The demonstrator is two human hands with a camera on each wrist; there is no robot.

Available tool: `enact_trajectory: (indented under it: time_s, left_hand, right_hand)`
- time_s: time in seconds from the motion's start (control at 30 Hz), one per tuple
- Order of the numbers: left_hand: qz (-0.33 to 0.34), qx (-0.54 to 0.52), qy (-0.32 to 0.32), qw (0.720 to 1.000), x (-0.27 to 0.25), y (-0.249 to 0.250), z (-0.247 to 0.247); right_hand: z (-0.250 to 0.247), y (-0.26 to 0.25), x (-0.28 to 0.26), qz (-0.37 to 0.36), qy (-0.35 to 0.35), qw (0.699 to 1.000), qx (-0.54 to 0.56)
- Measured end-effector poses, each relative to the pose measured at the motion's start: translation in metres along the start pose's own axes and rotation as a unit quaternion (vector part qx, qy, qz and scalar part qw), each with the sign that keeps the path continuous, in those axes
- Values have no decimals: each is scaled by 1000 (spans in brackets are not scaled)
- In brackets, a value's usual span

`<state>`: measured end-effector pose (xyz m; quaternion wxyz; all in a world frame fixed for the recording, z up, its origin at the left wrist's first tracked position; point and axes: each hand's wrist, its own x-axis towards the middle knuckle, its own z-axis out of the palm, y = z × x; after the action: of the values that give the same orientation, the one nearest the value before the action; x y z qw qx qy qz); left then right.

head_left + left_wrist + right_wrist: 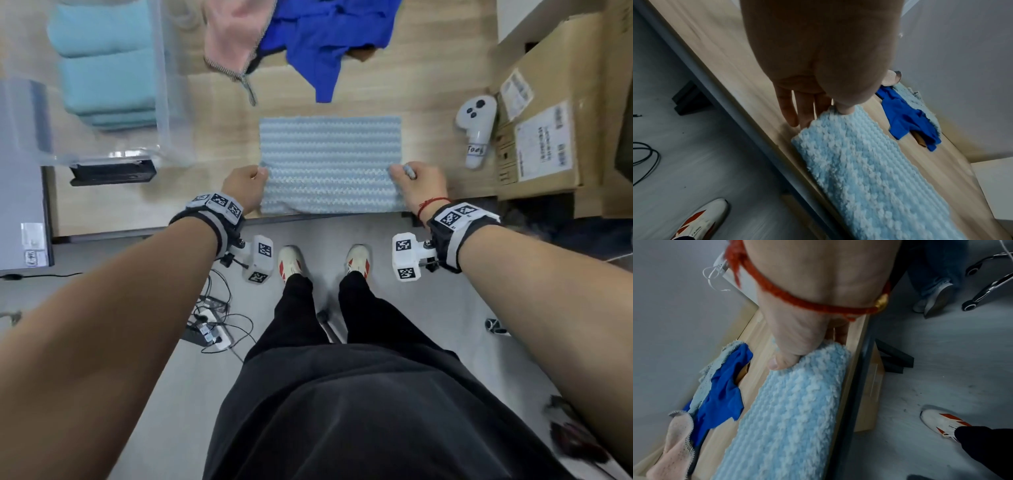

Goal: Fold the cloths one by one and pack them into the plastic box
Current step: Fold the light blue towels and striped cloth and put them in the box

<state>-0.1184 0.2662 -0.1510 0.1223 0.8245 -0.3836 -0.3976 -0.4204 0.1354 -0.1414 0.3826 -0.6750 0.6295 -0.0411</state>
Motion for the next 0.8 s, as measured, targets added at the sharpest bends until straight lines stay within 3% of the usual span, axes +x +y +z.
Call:
enact_trajectory:
  time_s: [0.43,0.8]
  left_hand:
    - [15,-40,68,997,30,15,-15]
    - [-7,12,55,998,73,23,-23]
  right_hand:
    - [-9,-28,44,-29,18,999,29]
    - [3,-26,83,48,0,997,-68]
